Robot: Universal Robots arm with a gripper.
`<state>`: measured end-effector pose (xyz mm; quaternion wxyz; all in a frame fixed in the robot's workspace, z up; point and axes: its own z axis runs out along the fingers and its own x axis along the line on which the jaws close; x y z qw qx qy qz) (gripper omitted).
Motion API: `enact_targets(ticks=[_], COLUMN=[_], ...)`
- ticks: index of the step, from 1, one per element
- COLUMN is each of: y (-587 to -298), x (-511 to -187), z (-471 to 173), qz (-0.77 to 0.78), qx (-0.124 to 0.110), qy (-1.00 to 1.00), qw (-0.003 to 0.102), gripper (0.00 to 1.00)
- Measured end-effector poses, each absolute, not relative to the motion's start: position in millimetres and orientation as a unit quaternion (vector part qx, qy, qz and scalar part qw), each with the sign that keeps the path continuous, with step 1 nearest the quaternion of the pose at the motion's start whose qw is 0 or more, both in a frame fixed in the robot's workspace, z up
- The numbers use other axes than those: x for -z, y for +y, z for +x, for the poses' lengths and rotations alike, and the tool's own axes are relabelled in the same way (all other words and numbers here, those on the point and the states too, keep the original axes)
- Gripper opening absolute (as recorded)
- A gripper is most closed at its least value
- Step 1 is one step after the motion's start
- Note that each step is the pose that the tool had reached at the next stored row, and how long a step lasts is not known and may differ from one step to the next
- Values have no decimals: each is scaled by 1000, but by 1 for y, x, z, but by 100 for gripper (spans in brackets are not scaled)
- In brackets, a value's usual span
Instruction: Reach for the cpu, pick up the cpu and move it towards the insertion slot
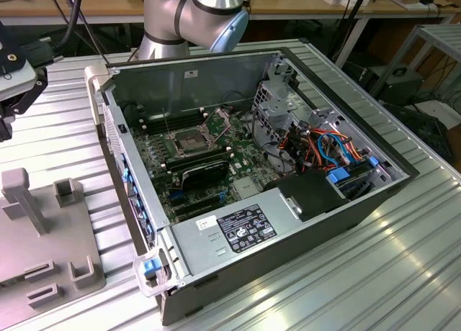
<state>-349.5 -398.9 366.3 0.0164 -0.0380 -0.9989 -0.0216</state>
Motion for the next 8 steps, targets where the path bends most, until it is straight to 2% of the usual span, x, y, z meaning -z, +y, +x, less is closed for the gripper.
enact_targets(ticks=[8], y=[-399], x=[-366], z=[-364], qz=[-38], qx=[22], qy=[-999], qw=[16], gripper=[11])
